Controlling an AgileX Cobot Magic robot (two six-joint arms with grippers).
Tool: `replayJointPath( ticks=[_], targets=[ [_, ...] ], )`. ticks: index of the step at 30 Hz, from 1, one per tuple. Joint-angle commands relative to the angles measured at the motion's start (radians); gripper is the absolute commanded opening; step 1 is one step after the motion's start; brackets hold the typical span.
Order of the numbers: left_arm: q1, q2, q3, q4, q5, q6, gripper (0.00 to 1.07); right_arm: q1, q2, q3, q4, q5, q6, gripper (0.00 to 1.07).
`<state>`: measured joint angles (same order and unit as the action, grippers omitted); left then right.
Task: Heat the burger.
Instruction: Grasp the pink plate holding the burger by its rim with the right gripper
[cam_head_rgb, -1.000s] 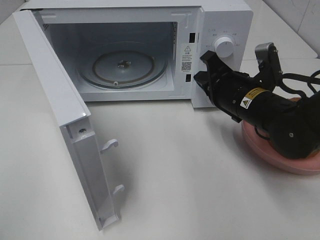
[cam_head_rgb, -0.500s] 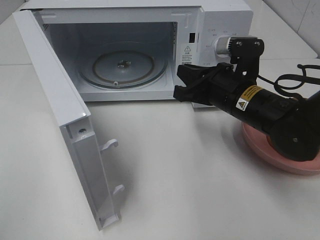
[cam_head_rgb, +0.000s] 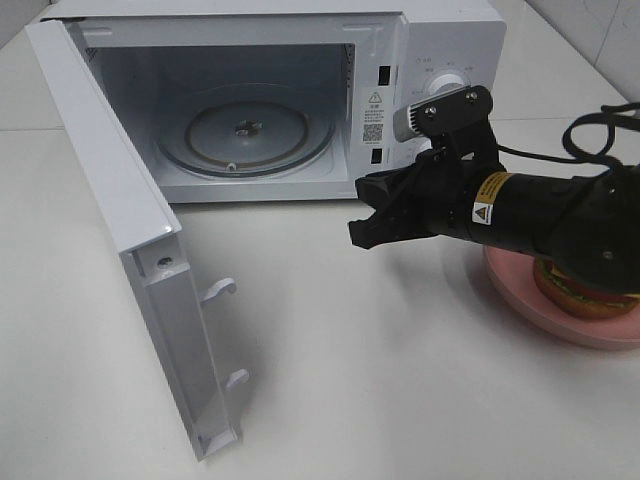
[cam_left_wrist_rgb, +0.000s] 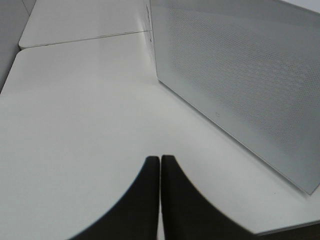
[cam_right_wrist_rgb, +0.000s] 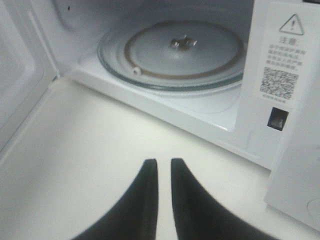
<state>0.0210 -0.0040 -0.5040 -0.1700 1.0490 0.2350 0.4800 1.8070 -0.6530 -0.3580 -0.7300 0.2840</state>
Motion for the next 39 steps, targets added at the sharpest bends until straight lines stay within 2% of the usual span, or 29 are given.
replayJointPath(
  ticks=[1,2,4,7,9,12,14,17,28,34,39],
  targets=[
    [0.002,-0.019,0.000,-0.002,-0.007,0.003,0.00,-0.004,-0.049,-0.036,-0.173,0.164,0.065,0.09],
    [0.002,-0.019,0.000,-0.002,-0.007,0.003,0.00,-0.004,-0.049,-0.036,-0.173,0.164,0.065,0.09],
    [0.002,-0.019,0.000,-0.002,-0.007,0.003,0.00,-0.004,-0.075,-0.062,-0.366,0.284,0.282,0.09],
    [0.002,-0.019,0.000,-0.002,-0.007,0.003,0.00,-0.004,-0.079,-0.067,-0.410,0.298,0.333,0.09],
    [0.002,-0.019,0.000,-0.001,-0.007,0.003,0.00,-0.004,-0.091,-0.076,-0.574,0.304,0.509,0.09],
    [0.002,-0.019,0.000,-0.002,-0.007,0.003,0.00,-0.004,-0.092,-0.078,-0.613,0.308,0.559,0.09],
    [0.002,-0.018,0.000,-0.002,-0.007,0.003,0.00,-0.004,-0.109,-0.091,-0.737,0.336,0.705,0.10],
    [0.002,-0.018,0.000,-0.002,-0.007,0.003,0.00,-0.004,-0.123,-0.104,-0.802,0.356,0.723,0.10],
    [0.002,-0.018,0.000,-0.002,-0.007,0.003,0.00,-0.004,-0.127,-0.116,-0.818,0.371,0.605,0.12],
    [0.002,-0.018,0.000,-0.002,-0.007,0.003,0.00,-0.004,-0.127,-0.116,-0.817,0.503,0.761,0.13],
    [0.002,-0.018,0.000,-0.002,-0.007,0.003,0.00,-0.004,-0.127,-0.116,-0.819,0.529,0.890,0.13]
  ],
)
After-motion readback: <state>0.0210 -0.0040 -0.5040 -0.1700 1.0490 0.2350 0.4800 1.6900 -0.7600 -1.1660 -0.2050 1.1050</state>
